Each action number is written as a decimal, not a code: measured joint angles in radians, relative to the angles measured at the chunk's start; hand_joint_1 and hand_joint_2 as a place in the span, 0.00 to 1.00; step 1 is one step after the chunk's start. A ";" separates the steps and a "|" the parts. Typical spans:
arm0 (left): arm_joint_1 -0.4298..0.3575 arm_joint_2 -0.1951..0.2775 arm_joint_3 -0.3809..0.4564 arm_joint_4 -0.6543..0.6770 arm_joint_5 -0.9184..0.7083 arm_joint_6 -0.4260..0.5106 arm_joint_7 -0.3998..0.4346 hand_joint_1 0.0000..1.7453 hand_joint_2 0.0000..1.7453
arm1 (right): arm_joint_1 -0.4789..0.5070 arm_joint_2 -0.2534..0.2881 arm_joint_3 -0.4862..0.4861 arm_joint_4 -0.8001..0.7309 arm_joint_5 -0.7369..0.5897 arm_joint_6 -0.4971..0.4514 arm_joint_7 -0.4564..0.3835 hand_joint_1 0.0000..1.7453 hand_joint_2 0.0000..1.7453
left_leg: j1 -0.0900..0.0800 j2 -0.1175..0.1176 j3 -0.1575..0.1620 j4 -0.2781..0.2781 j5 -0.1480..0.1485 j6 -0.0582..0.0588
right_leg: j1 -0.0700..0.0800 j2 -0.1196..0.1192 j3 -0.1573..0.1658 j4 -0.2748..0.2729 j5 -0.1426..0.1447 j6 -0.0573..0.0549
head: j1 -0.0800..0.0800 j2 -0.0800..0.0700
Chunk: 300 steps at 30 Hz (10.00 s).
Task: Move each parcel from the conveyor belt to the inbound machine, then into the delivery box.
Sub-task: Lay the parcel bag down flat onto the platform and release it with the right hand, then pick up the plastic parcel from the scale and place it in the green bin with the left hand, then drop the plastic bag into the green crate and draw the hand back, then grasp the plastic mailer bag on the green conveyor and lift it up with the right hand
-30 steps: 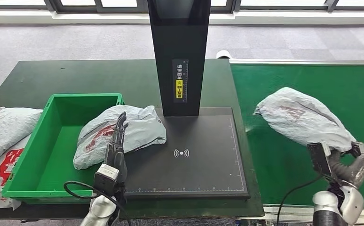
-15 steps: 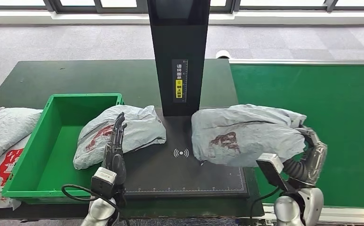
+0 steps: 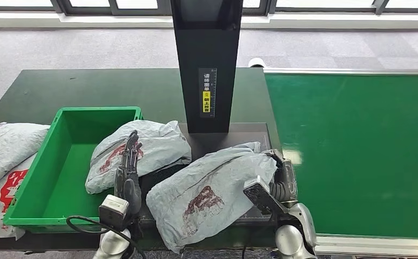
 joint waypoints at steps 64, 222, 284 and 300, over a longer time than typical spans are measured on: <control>-0.005 0.057 -0.166 0.080 -0.618 -0.233 0.157 0.00 1.00 | 0.277 0.048 -0.109 -0.445 0.072 -0.140 0.034 0.00 1.00 | 0.000 0.005 0.001 0.000 -0.003 -0.002 | 0.000 0.005 -0.002 -0.001 -0.001 0.000 | 0.000 0.000; 0.124 -0.061 0.302 -0.389 -0.368 0.373 -0.033 0.00 0.00 | -0.221 -0.296 -0.545 0.530 0.731 -0.187 0.661 0.00 1.00 | -0.004 0.002 0.002 0.002 -0.002 0.001 | -0.004 0.002 0.001 -0.001 0.001 0.001 | 0.000 0.000; 0.066 -0.044 0.285 -0.282 -0.346 0.373 -0.033 0.00 0.00 | -0.383 -0.462 -0.741 0.934 0.767 -0.155 0.458 1.00 1.00 | -0.004 0.003 0.002 0.001 -0.002 0.003 | -0.004 0.004 0.001 0.000 0.001 0.003 | 0.000 0.000; 0.109 -0.053 0.287 -0.343 -0.376 0.373 -0.033 0.00 0.00 | -0.237 -0.188 -0.690 0.344 0.173 -0.356 -0.135 1.00 1.00 | -0.003 -0.001 0.000 0.001 -0.002 0.002 | -0.002 0.000 0.001 0.000 -0.001 0.002 | 0.000 0.000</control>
